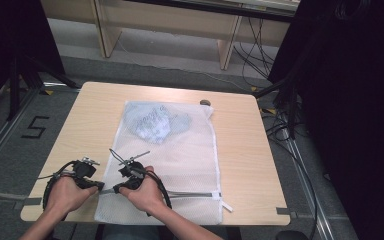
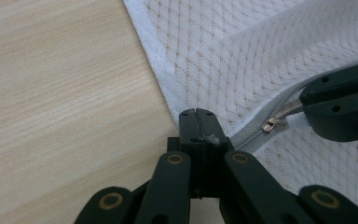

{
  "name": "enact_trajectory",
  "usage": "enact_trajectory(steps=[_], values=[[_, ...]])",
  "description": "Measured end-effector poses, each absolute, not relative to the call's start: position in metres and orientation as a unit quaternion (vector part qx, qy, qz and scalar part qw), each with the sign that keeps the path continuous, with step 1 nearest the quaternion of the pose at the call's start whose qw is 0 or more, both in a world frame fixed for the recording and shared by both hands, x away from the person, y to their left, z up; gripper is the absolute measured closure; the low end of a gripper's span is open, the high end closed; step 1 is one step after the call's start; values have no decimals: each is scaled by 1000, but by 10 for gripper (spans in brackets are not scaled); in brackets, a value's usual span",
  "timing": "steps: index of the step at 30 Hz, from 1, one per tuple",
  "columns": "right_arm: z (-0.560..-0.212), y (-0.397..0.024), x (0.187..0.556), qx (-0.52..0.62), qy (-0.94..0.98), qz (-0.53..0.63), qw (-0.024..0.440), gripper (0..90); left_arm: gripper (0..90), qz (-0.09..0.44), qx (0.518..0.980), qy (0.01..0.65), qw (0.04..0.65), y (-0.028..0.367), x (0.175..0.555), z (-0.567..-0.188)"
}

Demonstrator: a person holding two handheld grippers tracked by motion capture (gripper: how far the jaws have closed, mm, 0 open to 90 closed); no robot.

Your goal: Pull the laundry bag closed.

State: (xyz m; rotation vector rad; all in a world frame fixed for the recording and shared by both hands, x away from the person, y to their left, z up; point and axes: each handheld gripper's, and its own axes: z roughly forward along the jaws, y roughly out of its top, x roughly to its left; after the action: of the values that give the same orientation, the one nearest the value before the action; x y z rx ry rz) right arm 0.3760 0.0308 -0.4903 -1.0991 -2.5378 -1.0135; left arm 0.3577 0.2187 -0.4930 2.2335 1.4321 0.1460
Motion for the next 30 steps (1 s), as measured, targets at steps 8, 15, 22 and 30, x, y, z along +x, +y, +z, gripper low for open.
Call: enact_trajectory(steps=[8, 15, 22, 30], values=[[-484, 25, 374, -388, -859, -318, 104, 870, 900, 57, 816, 523, 240, 218, 358, -493], [-484, 21, 375, -376, -862, -326, 96, 870, 900, 57, 816, 525, 235, 218, 357, -492], [-484, 18, 376, -375, -865, -322, 87, 870, 900, 56, 818, 521, 236, 219, 358, -492], [-481, 14, 376, -381, -866, -313, 87, 870, 900, 60, 815, 522, 244, 218, 358, -494]])
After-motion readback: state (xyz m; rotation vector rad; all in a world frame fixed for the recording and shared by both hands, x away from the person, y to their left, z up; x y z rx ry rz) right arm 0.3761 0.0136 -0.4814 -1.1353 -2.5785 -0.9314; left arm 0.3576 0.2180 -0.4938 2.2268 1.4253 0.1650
